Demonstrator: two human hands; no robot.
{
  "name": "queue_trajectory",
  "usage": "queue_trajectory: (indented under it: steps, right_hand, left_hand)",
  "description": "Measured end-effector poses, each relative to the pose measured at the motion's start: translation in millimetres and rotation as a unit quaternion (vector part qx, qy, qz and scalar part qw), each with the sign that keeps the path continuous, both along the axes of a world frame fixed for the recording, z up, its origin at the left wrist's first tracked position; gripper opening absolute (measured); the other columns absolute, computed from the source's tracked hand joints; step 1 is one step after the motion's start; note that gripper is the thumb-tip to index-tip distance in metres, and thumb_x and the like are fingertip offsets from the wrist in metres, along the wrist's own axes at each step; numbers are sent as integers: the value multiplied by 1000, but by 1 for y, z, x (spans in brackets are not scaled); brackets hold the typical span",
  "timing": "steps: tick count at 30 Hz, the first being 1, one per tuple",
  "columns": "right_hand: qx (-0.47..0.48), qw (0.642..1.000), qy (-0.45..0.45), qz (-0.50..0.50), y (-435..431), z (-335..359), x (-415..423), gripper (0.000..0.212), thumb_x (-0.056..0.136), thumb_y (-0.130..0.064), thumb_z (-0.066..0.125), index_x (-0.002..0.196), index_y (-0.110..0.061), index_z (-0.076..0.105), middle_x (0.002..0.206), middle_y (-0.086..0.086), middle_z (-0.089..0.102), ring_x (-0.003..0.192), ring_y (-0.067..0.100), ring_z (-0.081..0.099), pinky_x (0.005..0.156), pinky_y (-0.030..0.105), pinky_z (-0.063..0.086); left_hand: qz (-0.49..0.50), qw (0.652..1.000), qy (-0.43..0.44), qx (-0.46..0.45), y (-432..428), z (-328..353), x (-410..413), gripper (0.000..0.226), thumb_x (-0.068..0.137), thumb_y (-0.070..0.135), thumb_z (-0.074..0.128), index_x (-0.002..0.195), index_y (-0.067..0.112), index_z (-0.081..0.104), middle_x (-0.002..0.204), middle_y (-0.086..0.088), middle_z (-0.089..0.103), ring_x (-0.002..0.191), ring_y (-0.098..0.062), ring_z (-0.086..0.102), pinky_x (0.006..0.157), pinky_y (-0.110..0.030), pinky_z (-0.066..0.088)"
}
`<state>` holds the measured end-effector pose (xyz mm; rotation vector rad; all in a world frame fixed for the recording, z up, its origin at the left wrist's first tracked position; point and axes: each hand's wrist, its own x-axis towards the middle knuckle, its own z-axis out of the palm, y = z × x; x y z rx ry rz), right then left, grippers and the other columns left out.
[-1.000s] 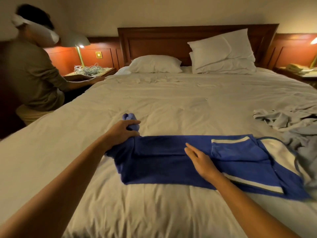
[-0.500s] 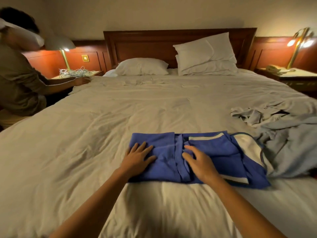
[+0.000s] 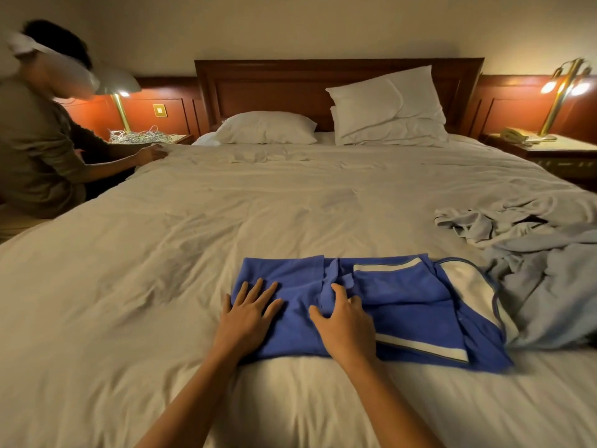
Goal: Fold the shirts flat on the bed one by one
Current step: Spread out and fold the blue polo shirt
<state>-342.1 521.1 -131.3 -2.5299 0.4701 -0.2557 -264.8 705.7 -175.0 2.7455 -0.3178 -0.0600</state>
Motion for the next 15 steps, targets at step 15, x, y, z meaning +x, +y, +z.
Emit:
queue_trajectory:
  steps: [15]
  right_hand:
    - [73, 993, -36, 84, -14, 6, 15, 66, 94, -13, 67, 148, -31, 35, 132, 5, 48, 114, 21, 58, 89, 28, 51]
  left_hand:
    - [13, 999, 15, -33, 2, 3, 25, 53, 102, 60, 28, 152, 45, 30, 165, 14, 15, 154, -14, 7, 124, -46, 8]
